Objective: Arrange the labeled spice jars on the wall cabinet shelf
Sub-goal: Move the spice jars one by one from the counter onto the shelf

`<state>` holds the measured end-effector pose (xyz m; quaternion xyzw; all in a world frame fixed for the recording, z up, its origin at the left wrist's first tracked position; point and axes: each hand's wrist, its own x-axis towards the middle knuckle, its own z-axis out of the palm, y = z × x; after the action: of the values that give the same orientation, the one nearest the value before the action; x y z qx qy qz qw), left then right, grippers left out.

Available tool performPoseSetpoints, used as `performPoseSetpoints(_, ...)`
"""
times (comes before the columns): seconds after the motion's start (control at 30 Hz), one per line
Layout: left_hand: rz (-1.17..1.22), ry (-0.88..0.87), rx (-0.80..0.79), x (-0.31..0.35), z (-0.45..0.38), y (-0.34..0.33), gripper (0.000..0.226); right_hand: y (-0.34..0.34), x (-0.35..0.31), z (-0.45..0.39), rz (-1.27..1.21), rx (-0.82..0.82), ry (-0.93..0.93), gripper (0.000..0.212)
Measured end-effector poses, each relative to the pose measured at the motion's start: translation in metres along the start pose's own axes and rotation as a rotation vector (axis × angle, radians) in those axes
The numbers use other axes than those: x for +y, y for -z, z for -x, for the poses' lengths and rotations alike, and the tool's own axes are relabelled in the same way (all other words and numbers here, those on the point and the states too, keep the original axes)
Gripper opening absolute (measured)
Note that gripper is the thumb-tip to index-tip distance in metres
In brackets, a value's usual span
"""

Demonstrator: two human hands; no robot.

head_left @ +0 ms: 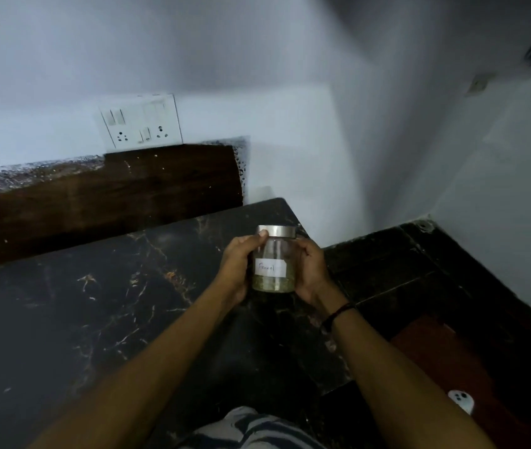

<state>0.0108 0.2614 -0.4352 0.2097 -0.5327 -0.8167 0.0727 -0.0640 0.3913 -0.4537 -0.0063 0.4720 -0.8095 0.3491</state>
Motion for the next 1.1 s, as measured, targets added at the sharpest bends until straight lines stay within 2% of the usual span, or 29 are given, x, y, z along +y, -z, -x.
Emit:
performPoseSetpoints(0.17,0.022,-0.196,-0.002,0.09,-0.017,-0.024,0.048,-0.061,-0.078,-0.003,0.011,-0.121,0.146,0.048)
performPoseSetpoints(0.23,0.012,-0.279,-0.03,0.13,-0.02,-0.032,0.051,-0.087,-0.11,-0.001,0.045,-0.151,0.263,0.036)
performPoseSetpoints(0.33,0.002,-0.366,-0.068,0.182,-0.019,-0.046,0.037,-0.121,-0.148,0.005,0.104,-0.225,0.418,0.014)
performPoseSetpoints(0.4,0.0,-0.425,-0.036,0.213,-0.017,-0.053,0.028,-0.138,-0.169,0.007,0.158,-0.278,0.486,0.026)
performPoseSetpoints(0.5,-0.04,-0.525,-0.011,0.265,-0.012,-0.063,0.034,-0.165,-0.203,0.01,0.304,-0.307,0.58,0.036)
performPoseSetpoints(0.63,-0.186,-0.727,0.007,0.334,0.003,-0.075,0.037,-0.202,-0.253,0.019,0.455,-0.299,0.735,0.036)
performPoseSetpoints(0.77,-0.362,-0.932,0.015,0.391,0.02,-0.09,0.031,-0.233,-0.302,0.028,0.416,-0.226,0.872,0.04)
performPoseSetpoints(0.87,-0.389,-0.955,0.013,0.417,0.022,-0.096,0.019,-0.249,-0.328,0.03,0.373,-0.163,0.93,0.031)
performPoseSetpoints(1.1,-0.359,-1.01,0.107,0.447,0.002,-0.113,0.025,-0.283,-0.366,0.02,0.4,-0.002,1.118,0.021)
